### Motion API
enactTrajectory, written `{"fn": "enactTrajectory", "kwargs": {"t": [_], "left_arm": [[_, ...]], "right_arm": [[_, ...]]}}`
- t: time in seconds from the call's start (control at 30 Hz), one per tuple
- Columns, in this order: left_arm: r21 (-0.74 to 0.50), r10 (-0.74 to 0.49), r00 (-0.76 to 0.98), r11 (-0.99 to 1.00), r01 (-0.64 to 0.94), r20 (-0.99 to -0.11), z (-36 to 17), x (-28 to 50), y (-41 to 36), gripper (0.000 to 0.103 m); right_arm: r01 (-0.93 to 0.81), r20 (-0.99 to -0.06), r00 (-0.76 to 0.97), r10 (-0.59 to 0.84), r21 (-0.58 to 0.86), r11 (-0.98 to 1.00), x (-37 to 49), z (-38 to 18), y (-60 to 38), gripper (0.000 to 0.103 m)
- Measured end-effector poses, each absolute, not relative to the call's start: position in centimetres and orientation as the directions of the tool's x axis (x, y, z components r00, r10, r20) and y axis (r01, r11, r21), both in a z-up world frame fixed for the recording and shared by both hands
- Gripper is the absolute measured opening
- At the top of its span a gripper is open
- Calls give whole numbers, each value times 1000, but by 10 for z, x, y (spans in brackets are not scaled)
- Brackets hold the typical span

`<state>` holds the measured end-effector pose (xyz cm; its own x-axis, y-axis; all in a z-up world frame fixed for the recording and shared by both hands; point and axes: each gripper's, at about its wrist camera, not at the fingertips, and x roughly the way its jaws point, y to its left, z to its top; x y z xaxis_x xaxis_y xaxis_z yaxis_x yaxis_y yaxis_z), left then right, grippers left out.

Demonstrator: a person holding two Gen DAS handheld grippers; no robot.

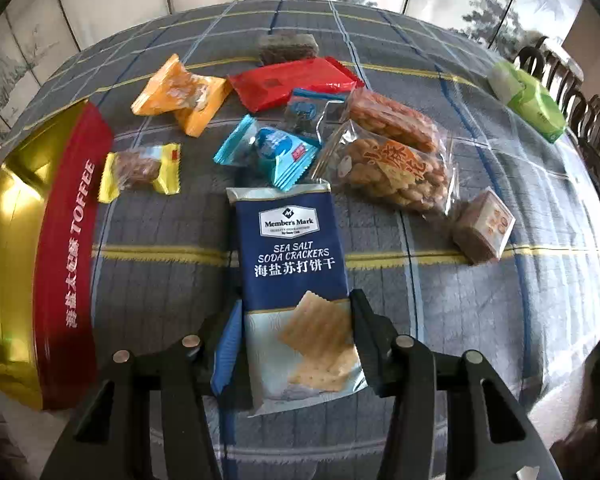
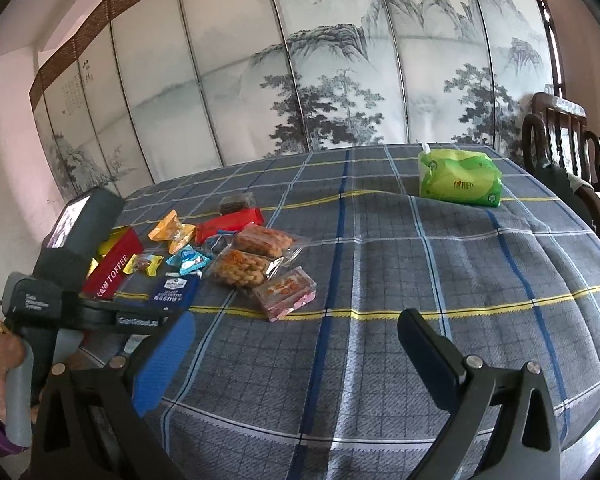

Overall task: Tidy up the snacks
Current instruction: 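Grasp the blue soda cracker pack with the left gripper, then carry the cracker pack over the gold tin and release it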

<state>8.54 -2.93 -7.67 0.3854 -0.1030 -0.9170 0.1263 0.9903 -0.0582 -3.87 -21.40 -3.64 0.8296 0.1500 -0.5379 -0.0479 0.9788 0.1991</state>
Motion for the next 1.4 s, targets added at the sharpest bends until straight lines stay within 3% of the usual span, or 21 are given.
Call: {"fn": "enactTrajectory", "kwargs": {"t": [0.57, 1.4], "left_arm": [[25, -56, 570, 991, 134, -820, -28, 43, -21, 46], [40, -5, 625, 998, 58, -781, 3, 31, 29, 46]], "right_arm": [[-52, -544, 826, 148, 187, 981, -42, -35, -203, 103], [-60, -570, 811, 132, 143, 988, -31, -34, -182, 103]]}}
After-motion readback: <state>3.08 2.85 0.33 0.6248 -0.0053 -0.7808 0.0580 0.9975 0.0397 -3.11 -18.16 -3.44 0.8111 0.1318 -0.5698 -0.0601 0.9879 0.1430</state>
